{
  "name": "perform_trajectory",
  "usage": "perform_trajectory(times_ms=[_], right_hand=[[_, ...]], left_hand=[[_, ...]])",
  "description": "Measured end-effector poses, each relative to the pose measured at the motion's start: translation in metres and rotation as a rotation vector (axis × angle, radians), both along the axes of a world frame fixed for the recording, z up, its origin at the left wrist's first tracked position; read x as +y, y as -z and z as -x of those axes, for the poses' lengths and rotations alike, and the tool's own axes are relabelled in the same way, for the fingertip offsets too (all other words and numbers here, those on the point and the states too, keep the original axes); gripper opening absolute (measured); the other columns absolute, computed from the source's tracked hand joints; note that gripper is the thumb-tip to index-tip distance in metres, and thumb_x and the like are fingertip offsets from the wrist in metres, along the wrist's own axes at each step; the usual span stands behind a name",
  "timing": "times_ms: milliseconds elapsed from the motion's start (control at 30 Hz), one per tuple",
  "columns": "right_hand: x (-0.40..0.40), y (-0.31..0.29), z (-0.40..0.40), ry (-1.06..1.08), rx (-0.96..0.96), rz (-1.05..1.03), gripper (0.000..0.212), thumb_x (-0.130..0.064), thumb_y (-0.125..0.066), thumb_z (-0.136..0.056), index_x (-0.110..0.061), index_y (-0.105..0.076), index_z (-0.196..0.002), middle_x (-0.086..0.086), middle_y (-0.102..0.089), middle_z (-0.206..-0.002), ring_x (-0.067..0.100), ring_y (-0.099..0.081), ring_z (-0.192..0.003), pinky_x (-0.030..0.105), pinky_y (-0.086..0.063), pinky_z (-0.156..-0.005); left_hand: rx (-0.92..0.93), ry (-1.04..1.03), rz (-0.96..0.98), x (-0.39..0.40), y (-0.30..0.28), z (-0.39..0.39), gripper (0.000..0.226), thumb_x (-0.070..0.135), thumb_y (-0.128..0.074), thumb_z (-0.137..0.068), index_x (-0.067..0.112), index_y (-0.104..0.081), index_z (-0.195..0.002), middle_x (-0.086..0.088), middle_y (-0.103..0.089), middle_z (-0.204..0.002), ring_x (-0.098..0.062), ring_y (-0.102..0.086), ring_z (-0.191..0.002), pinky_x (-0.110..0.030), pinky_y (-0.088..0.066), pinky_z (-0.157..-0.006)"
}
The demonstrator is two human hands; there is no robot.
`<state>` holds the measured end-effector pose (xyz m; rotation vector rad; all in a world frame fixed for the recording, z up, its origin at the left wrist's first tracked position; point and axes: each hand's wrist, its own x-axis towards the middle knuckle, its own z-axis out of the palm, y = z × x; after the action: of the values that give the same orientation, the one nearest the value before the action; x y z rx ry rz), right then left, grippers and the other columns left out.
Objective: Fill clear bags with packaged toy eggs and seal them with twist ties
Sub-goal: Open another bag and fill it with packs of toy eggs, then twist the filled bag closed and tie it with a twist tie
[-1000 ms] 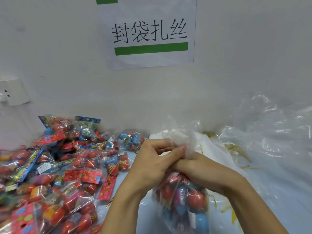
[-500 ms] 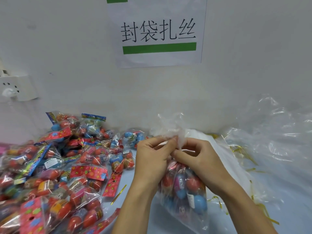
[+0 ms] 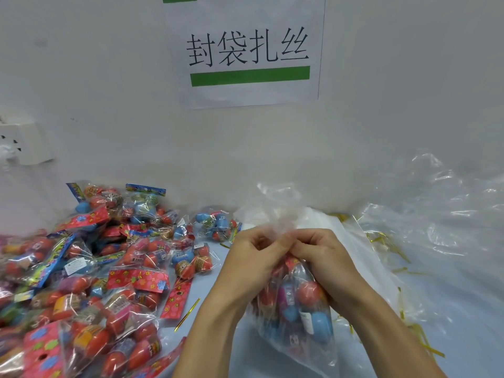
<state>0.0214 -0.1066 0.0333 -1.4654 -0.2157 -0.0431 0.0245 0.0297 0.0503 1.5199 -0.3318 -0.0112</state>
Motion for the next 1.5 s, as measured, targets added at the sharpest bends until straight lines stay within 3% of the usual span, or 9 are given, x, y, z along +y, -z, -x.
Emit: perform_trajectory(times_ms=[233, 333, 500, 767, 867, 1000, 1167, 1400, 1500], right_hand=[[-0.012, -0.003, 0.001, -0.178, 0.056, -0.006, 0.03, -0.02, -0.059, -0.084, -0.001, -0.079, -0.095, 0.023, -0.074, -0.105, 0.033, -0.071, -0.105, 0.048, -0.058, -0.092], [-0.032, -0.019, 0.006, -0.045, 0.032, 0.222, 0.017, -0.022, -0.066, -0.087, -0.015, -0.082, -0.086, 0.009, -0.078, -0.098, 0.02, -0.074, -0.099, 0.042, -0.056, -0.09], [-0.071, -0.042, 0.027, 0.011, 0.301, 0.919, 0.023, -0.021, -0.066, -0.088, -0.013, -0.079, -0.072, -0.002, -0.076, -0.073, 0.009, -0.07, -0.06, 0.016, -0.047, -0.051], [-0.05, -0.022, 0.025, 0.016, 0.593, 1.397, 0.023, -0.024, -0.071, -0.084, -0.013, -0.055, -0.073, -0.006, -0.067, -0.05, 0.004, -0.055, -0.04, 0.017, -0.046, -0.053], [-0.037, -0.007, 0.021, 0.13, 0.542, 1.522, 0.031, -0.02, -0.076, -0.075, -0.02, -0.045, -0.077, -0.006, -0.062, -0.06, 0.01, -0.057, -0.057, 0.021, -0.05, -0.063], [-0.027, 0.0, 0.018, 0.219, 0.507, 1.515, 0.038, -0.012, -0.074, -0.068, -0.022, -0.038, -0.076, -0.005, -0.047, -0.08, 0.02, -0.054, -0.08, 0.025, -0.046, -0.065], [-0.033, -0.008, 0.019, 0.063, 0.523, 1.457, 0.006, -0.017, -0.063, -0.071, -0.018, -0.057, -0.069, -0.008, -0.065, -0.057, 0.009, -0.06, -0.058, 0.02, -0.051, -0.058], [-0.044, -0.034, 0.02, 0.282, 0.329, 1.012, 0.008, -0.005, -0.065, -0.079, -0.005, -0.068, -0.072, 0.001, -0.072, -0.057, 0.007, -0.07, -0.052, 0.021, -0.058, -0.059], [-0.04, -0.039, 0.019, 0.354, 0.241, 0.9, 0.008, -0.006, -0.067, -0.079, -0.005, -0.07, -0.071, -0.001, -0.071, -0.055, 0.002, -0.067, -0.048, 0.015, -0.05, -0.05]], left_hand=[[0.034, 0.014, 0.002, 0.006, 0.001, 0.003, 0.017, 0.017, -0.067, -0.092, 0.012, -0.074, -0.107, -0.002, -0.078, -0.096, -0.016, -0.074, -0.092, -0.025, -0.06, -0.078], [0.043, -0.028, -0.033, 0.01, 0.0, 0.001, 0.013, 0.024, -0.065, -0.093, 0.021, -0.078, -0.093, 0.005, -0.078, -0.087, -0.008, -0.074, -0.082, -0.017, -0.056, -0.066], [-0.032, -0.103, 0.015, 0.011, -0.004, 0.001, 0.02, 0.052, -0.064, -0.073, 0.038, -0.078, -0.075, -0.002, -0.077, -0.077, -0.013, -0.074, -0.07, -0.016, -0.054, -0.057], [-0.082, -0.172, 0.045, 0.016, -0.003, -0.001, 0.029, 0.065, -0.062, -0.061, 0.043, -0.076, -0.072, 0.001, -0.077, -0.074, -0.011, -0.074, -0.068, -0.017, -0.054, -0.057], [-0.048, -0.181, 0.047, 0.017, -0.004, -0.001, 0.027, 0.059, -0.062, -0.067, 0.036, -0.077, -0.07, 0.001, -0.077, -0.074, -0.011, -0.073, -0.067, -0.016, -0.053, -0.056], [-0.017, -0.179, 0.066, 0.018, -0.005, -0.001, 0.024, 0.052, -0.062, -0.071, 0.034, -0.077, -0.068, -0.001, -0.077, -0.076, -0.014, -0.074, -0.07, -0.019, -0.057, -0.061], [-0.003, -0.154, 0.072, 0.019, -0.005, 0.0, 0.02, 0.051, -0.063, -0.071, 0.038, -0.077, -0.07, -0.001, -0.077, -0.076, -0.014, -0.074, -0.07, -0.021, -0.058, -0.062], [-0.002, -0.114, 0.025, 0.015, 0.001, -0.003, 0.03, 0.054, -0.072, -0.07, 0.03, -0.078, -0.089, 0.002, -0.077, -0.085, -0.013, -0.073, -0.084, -0.036, -0.058, -0.081], [-0.015, -0.087, -0.001, 0.011, 0.001, -0.001, 0.046, 0.058, -0.073, -0.067, 0.026, -0.077, -0.099, 0.011, -0.076, -0.093, -0.005, -0.071, -0.09, -0.028, -0.056, -0.083]])
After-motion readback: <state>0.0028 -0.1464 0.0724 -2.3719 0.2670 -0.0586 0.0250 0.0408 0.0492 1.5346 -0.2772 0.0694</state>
